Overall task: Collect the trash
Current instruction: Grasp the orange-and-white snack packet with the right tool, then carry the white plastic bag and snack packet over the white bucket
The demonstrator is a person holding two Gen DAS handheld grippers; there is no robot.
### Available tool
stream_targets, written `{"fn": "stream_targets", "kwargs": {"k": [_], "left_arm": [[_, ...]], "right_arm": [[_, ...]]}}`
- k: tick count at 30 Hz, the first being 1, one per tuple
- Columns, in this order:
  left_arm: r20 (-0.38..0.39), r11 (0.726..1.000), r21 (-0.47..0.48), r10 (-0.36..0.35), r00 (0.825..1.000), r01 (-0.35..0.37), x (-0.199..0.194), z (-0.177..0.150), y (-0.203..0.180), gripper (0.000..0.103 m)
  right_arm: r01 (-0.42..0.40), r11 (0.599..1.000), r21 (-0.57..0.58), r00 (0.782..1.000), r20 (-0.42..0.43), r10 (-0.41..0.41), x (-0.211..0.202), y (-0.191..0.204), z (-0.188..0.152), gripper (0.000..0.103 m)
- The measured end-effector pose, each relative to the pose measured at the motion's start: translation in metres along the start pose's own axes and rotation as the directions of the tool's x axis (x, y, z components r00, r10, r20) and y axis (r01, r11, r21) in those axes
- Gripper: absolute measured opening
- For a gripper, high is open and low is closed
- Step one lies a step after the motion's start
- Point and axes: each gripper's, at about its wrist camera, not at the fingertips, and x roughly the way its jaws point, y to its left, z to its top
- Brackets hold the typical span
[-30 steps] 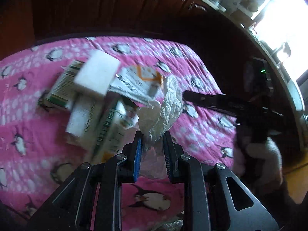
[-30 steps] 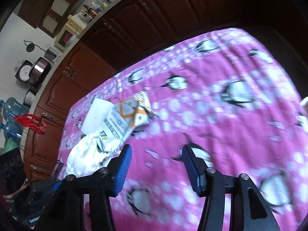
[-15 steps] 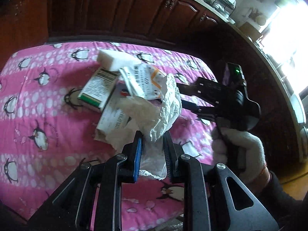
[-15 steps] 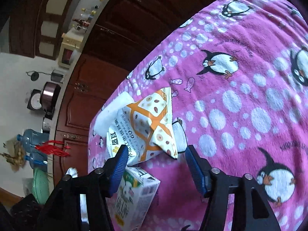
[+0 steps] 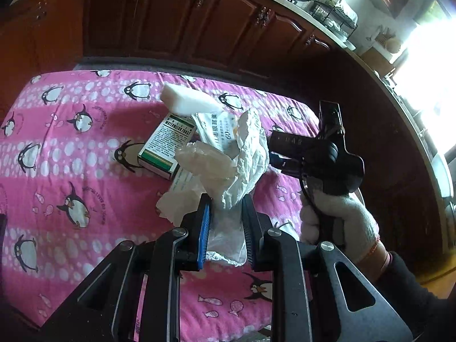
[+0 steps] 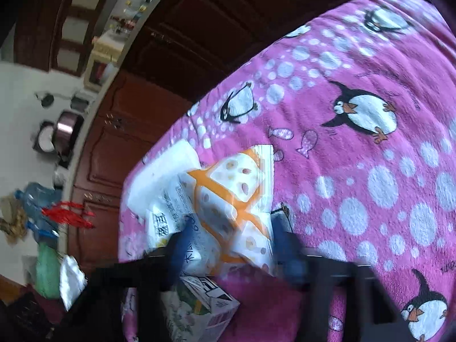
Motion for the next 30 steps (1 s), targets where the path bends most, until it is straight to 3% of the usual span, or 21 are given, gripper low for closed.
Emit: {"fn": "stream_targets", "kwargs": {"k": [5,14,30], "left_arm": [[-0.003,1.0,0.009,-0.006,1.0,0.006,0.005,0.002,-0.006,0.019],[-0.003,0.995,0.086,-0.044,0.999,0.044,0.017,0.009,-0.048,0.019],[-0.044,0.949,0.295,-0.104,0.994,0.113,0.05,0.011,-0.162,0.019]], "right_arm": [[0.017,0.998,-0.068,0.999,0.052,-0.013,-0.03,0.004,-0.012,0.032],[0.081,0.991,-0.11,0.977,0.206,-0.057,-0.128,-0.008,-0.034,0.032],[0.221,0.975,-0.02,0.888,0.417,-0.193,-0.266,-0.06,-0.073,0.032]]}}
